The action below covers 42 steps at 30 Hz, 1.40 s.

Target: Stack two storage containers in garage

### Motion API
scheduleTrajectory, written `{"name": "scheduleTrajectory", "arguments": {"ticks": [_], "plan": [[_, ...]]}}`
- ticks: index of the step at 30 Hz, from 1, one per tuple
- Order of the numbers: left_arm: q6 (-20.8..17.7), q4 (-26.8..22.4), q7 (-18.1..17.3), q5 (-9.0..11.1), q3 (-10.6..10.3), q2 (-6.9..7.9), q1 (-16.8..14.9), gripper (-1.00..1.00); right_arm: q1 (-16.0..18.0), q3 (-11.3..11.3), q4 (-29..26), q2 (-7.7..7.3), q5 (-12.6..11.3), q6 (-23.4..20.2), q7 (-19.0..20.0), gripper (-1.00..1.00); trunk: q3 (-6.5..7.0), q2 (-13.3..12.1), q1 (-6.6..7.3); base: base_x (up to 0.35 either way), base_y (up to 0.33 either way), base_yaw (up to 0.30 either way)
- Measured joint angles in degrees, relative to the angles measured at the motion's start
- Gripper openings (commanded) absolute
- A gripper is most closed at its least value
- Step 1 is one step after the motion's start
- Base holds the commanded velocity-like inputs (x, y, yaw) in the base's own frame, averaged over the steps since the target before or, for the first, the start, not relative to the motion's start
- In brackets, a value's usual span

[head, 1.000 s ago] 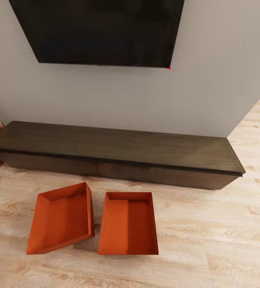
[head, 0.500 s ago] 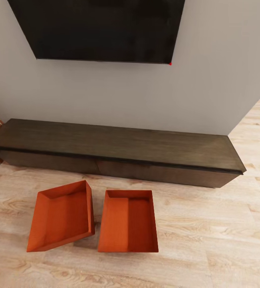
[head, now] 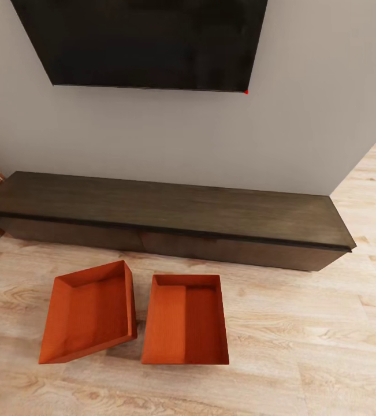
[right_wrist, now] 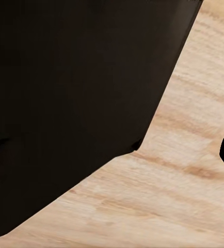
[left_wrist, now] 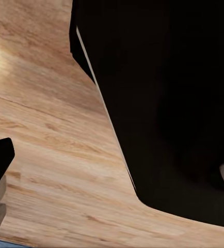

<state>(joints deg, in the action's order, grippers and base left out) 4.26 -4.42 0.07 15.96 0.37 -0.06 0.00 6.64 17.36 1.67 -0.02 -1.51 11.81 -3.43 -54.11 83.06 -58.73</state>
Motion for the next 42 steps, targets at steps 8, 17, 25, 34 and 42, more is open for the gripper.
{"name": "scheduleTrajectory", "arguments": {"ticks": [8, 17, 25, 34, 42], "plan": [[-0.2, -2.4, 0.1, 0.1, 0.0, 0.22, 0.0, 1.0, 0.1, -0.2, -0.6, -2.12, -0.3, -0.4, -1.3, 1.0, 0.0, 0.0, 0.0, 0.0, 0.0, 0.0], [-3.4, -14.5, 8.1, 0.0, 0.0, 2.61, 0.0, 1.0, 0.3, -1.5, -11.9, -8.62, -1.2, -1.4, -8.0, 1.0, 0.01, 0.0, 0.0, 0.0, 0.0, 0.0], [-9.3, -17.3, 10.8, 0.2, 0.1, 5.04, -2.5, 1.0, 10.1, -8.3, -12.7, -9.81, -2.9, -1.7, -10.1, 1.0, 0.01, 0.0, 0.0, 0.0, 0.0, 0.0], [-16.2, -17.3, 18.4, -0.4, -0.1, 3.82, -14.7, 1.0, 23.3, -9.0, -12.6, -7.11, -3.0, -5.4, -12.3, 1.0, 0.02, 0.0, 0.0, 0.0, 0.0, 0.0], [-19.2, -17.5, 18.6, -0.5, -0.4, -0.02, -27.0, 1.0, 25.9, -8.7, -12.5, 1.62, -2.6, -4.9, -12.4, 1.0, 0.01, 0.0, 0.0, 0.0, 0.0, 0.0]]}}
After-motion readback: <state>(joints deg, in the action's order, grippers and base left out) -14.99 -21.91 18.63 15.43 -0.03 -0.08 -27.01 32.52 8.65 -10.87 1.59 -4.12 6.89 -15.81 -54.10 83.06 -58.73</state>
